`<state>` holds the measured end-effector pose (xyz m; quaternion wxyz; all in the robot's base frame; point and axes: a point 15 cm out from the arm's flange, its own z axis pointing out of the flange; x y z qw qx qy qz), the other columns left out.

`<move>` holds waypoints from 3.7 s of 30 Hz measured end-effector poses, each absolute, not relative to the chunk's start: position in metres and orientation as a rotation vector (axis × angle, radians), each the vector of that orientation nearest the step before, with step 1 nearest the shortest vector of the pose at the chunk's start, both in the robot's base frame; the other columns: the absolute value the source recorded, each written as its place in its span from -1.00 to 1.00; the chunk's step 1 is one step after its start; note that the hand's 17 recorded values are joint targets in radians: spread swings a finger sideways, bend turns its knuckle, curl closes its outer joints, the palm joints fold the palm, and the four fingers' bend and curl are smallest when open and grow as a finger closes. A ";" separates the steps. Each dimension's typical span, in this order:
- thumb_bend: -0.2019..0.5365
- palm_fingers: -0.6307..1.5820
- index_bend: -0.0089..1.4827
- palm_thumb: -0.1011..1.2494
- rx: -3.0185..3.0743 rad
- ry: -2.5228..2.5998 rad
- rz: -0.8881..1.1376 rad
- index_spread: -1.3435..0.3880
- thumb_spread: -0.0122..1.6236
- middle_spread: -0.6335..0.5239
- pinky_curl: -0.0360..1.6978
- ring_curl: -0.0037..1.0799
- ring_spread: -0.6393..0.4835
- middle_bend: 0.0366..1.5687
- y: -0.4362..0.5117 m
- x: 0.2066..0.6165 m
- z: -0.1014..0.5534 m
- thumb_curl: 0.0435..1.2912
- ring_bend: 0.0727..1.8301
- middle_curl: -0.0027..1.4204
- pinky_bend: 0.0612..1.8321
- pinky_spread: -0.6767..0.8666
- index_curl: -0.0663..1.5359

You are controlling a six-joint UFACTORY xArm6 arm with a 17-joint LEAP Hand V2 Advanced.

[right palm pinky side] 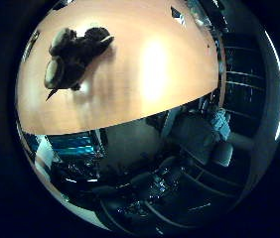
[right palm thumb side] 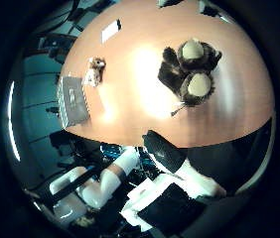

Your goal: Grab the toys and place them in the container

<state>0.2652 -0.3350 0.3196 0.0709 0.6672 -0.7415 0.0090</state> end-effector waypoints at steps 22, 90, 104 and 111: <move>-0.51 -0.31 -0.77 -0.20 2.117 -2.115 0.061 0.09 0.39 0.07 -0.58 -0.50 0.42 -0.79 -0.350 0.291 0.295 -0.67 -0.80 -0.53 -0.77 0.33 -0.57; -0.49 0.40 0.35 0.61 2.785 -1.526 0.243 0.13 0.40 -0.37 0.21 0.50 -0.32 0.51 -0.152 0.399 0.333 -0.41 0.53 0.51 0.26 -0.47 0.38; -0.49 0.39 0.36 0.59 2.968 -1.334 0.301 0.14 0.49 -0.37 0.31 0.55 -0.31 0.50 0.060 0.455 0.432 -0.44 0.54 0.56 0.24 -0.48 0.41; -0.48 0.40 0.37 0.59 3.060 -1.226 0.260 0.14 0.52 -0.39 0.33 0.57 -0.31 0.49 0.163 0.460 0.436 -0.46 0.52 0.58 0.22 -0.48 0.40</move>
